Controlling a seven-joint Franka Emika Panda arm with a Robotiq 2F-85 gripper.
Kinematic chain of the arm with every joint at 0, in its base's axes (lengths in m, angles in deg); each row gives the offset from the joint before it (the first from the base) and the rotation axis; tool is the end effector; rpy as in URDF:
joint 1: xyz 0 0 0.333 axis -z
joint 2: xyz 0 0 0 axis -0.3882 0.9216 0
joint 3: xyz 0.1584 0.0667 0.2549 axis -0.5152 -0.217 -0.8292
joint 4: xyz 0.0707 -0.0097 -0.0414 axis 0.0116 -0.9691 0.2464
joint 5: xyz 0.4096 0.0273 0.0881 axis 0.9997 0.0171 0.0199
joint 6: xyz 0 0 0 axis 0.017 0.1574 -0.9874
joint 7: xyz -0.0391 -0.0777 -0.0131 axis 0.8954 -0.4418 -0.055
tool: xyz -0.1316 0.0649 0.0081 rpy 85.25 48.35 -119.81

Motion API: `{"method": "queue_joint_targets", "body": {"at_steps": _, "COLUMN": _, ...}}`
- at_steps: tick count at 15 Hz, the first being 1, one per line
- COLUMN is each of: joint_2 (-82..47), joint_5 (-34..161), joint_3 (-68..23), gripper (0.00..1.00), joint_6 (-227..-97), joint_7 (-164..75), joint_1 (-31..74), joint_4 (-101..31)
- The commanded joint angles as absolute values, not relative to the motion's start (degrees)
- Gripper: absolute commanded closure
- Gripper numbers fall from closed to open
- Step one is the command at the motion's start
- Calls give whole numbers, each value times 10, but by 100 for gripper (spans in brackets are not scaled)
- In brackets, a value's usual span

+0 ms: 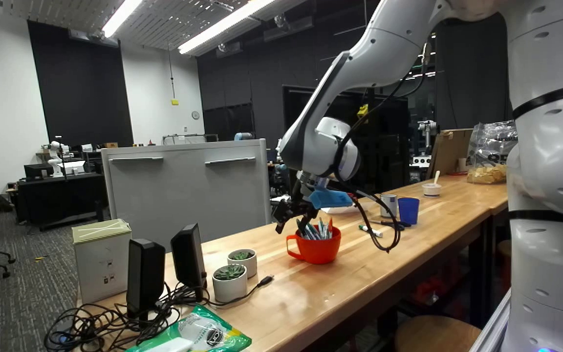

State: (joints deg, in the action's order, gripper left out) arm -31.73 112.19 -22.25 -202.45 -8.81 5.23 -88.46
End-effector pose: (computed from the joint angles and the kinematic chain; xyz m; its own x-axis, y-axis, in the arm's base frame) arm 0.5044 0.0680 0.2260 0.8961 -0.0338 0.4425 0.0458 -0.9847 -0.1679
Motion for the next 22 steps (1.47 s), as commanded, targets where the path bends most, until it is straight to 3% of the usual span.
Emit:
{"method": "queue_joint_targets", "body": {"at_steps": 1, "joint_2": -327, "joint_5": 1120, "joint_3": -221, "gripper": 0, "joint_6": -2025, "joint_7": -82, "joint_1": 53, "joint_4": -892}}
{"method": "queue_joint_targets", "body": {"at_steps": 22, "joint_2": -350, "joint_5": 1103, "joint_3": -201, "gripper": 0, "joint_6": -2036, "joint_7": -85, "joint_1": 60, "joint_4": -919}}
